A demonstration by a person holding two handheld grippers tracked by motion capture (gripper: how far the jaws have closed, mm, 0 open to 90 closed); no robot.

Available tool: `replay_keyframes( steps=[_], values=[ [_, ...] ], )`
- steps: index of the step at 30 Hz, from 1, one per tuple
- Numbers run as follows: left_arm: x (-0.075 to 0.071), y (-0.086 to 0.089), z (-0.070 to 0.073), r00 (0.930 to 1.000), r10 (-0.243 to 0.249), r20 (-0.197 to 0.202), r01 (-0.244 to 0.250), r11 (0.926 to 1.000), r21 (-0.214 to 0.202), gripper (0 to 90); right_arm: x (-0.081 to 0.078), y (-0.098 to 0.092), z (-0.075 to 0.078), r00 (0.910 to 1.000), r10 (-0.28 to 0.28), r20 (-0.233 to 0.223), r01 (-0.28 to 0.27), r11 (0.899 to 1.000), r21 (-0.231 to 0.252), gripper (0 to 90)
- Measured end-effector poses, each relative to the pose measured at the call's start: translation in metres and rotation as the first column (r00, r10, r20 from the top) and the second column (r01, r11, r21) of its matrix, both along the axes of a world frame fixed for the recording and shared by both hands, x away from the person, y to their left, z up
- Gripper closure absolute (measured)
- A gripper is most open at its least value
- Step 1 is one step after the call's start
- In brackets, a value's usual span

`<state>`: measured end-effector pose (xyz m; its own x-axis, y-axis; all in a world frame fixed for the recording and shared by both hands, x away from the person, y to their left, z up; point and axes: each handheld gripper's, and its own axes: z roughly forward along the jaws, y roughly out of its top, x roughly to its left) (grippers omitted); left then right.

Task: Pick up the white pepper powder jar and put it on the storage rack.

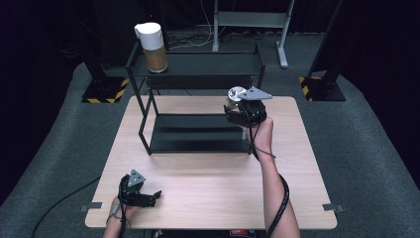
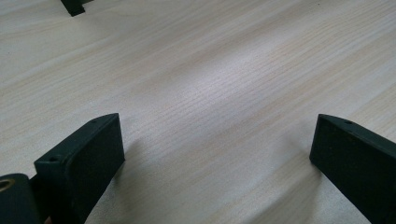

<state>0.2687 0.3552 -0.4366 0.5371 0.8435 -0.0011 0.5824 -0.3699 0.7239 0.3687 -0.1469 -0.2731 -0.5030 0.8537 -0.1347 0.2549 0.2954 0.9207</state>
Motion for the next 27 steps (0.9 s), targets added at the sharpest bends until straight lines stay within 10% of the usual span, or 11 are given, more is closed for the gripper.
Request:
replay_keyframes(
  steps=[27],
  values=[
    [0.0,0.0,0.0,1.0,0.001,0.0,-0.001,1.0,-0.001,2.3,-0.006,-0.003,0.036,0.9991,-0.015,0.039,0.015,1.0,-0.006,30.6]
  ],
)
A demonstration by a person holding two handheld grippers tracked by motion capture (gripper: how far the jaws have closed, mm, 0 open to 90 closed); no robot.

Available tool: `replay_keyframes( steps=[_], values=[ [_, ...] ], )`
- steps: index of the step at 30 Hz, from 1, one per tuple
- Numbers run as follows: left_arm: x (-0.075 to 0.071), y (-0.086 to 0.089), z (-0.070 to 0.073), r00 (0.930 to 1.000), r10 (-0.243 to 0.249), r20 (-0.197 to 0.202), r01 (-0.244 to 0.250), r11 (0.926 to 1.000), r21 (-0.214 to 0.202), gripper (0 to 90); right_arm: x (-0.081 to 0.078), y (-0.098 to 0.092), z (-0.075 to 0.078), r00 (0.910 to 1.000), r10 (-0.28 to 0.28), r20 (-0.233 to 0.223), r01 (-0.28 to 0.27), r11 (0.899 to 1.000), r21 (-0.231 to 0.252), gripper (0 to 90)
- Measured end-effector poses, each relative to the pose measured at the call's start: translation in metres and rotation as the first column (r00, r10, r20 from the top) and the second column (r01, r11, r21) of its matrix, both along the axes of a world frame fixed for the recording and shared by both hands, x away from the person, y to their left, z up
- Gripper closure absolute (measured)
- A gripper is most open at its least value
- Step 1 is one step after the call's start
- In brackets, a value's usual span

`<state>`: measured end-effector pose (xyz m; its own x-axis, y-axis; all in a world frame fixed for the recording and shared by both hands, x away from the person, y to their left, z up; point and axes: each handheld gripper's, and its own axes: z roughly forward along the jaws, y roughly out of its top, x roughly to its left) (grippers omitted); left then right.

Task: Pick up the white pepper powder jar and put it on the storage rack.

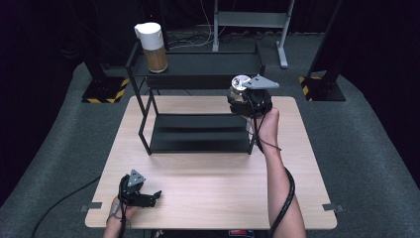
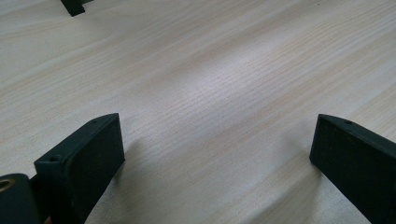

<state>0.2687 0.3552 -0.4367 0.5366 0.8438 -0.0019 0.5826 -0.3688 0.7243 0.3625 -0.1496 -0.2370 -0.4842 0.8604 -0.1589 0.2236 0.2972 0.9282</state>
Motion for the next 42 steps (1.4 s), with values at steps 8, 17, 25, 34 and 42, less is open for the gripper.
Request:
replay_keyframes(
  steps=[8,17,25,34,42],
  values=[
    [0.0,0.0,0.0,1.0,0.0,0.0,0.0,1.0,-0.001,2.4,-0.001,-0.001,0.01,0.9999,-0.002,0.013,0.002,1.0,0.007,30.6],
    [0.0,0.0,0.0,1.0,0.0,0.0,0.0,1.0,0.0,2.4,-0.003,-0.001,0.019,0.9995,-0.007,0.03,0.007,1.0,0.001,30.6],
    [0.0,0.0,0.0,1.0,0.0,0.0,0.0,1.0,0.0,2.4,-0.003,-0.006,0.026,0.9992,-0.011,0.038,0.01,1.0,0.017,30.6],
    [0.0,0.0,0.0,1.0,0.0,0.0,0.0,1.0,0.001,2.4,-0.004,-0.007,0.035,0.9987,-0.01,0.049,0.009,1.0,0.026,30.7],
    [0.0,0.0,0.0,1.0,0.0,0.0,0.0,1.0,0.0,2.4,-0.004,-0.009,0.041,0.9982,-0.011,0.058,0.009,0.999,0.036,30.6]
  ],
)
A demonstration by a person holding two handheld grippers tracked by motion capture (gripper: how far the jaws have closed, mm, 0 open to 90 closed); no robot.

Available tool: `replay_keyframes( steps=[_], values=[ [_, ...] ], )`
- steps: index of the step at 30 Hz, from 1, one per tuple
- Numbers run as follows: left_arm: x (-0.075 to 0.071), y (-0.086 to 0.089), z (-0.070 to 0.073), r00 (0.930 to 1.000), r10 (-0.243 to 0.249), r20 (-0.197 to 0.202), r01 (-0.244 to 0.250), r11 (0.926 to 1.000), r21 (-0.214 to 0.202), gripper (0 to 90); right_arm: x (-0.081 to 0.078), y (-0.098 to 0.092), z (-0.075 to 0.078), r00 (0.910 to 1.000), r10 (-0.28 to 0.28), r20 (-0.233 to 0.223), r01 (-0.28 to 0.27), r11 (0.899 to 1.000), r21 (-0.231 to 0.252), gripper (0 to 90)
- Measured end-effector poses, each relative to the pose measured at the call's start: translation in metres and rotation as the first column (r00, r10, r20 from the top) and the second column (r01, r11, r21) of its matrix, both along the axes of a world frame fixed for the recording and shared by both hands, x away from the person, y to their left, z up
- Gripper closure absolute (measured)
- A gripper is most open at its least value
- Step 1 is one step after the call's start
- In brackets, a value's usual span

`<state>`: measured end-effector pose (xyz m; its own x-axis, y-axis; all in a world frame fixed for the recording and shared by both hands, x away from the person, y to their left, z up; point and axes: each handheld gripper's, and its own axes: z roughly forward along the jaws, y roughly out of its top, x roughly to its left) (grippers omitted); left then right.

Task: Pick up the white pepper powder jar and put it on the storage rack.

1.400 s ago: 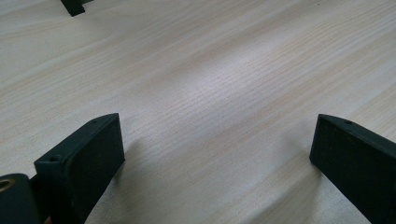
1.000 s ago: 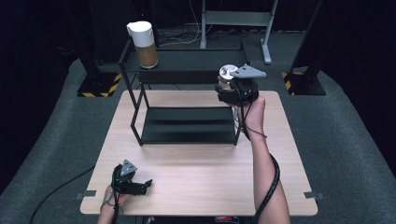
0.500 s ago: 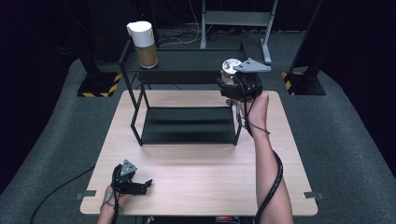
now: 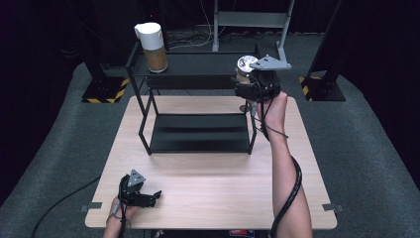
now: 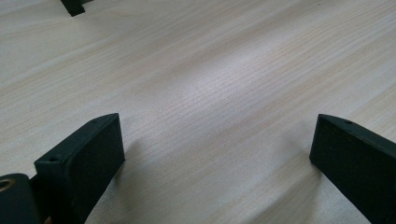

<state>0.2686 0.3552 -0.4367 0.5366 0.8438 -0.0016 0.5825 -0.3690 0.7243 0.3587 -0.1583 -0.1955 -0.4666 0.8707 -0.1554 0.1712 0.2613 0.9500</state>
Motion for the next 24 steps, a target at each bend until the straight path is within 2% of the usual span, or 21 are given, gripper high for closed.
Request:
replay_keyframes(
  steps=[12,24],
  values=[
    [0.0,0.0,0.0,1.0,0.0,0.0,0.0,1.0,0.0,2.4,0.004,0.0,0.01,0.9999,-0.007,0.009,0.007,1.0,0.007,30.7],
    [0.0,0.0,0.0,1.0,-0.001,0.0,0.001,1.0,0.0,2.4,0.017,0.001,0.021,0.9999,-0.016,0.0,0.016,1.0,0.02,30.6]
  ],
)
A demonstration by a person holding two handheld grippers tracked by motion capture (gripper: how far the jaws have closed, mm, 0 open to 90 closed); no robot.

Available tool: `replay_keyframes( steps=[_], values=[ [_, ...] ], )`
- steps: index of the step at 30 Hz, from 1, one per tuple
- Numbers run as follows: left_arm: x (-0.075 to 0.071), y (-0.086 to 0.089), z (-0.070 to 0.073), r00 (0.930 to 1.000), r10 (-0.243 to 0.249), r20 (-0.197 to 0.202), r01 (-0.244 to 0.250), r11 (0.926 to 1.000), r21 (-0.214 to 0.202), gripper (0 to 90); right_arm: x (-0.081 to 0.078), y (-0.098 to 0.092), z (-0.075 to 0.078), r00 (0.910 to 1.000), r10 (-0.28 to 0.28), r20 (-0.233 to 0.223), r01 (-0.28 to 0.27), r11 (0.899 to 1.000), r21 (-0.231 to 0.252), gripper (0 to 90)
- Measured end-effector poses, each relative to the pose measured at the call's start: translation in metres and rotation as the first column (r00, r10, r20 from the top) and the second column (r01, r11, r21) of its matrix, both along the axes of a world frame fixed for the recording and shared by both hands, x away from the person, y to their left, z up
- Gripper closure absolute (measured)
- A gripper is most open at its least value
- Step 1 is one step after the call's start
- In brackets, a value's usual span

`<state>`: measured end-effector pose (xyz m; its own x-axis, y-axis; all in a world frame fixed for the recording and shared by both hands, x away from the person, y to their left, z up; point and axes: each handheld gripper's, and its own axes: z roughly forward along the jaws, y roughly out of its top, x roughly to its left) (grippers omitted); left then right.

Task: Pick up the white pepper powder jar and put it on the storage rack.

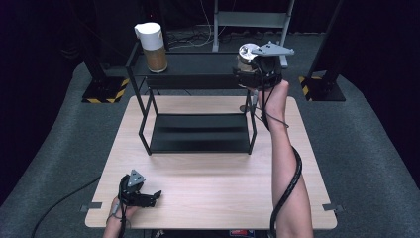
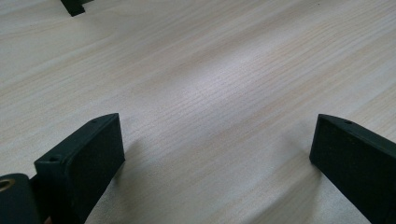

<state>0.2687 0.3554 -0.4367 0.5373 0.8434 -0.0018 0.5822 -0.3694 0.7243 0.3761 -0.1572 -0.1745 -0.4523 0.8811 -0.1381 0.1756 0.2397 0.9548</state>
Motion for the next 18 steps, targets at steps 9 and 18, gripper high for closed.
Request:
replay_keyframes(
  steps=[9,18],
  values=[
    [0.0,0.0,0.0,1.0,0.0,0.0,0.0,1.0,0.0,2.4,0.016,0.005,0.007,0.9996,-0.015,-0.025,0.014,1.0,-0.012,30.6],
    [0.0,0.0,0.0,1.0,-0.003,0.0,0.003,1.0,0.0,2.5,0.03,0.008,0.011,0.9981,-0.037,-0.05,0.036,0.999,-0.016,30.6]
  ],
)
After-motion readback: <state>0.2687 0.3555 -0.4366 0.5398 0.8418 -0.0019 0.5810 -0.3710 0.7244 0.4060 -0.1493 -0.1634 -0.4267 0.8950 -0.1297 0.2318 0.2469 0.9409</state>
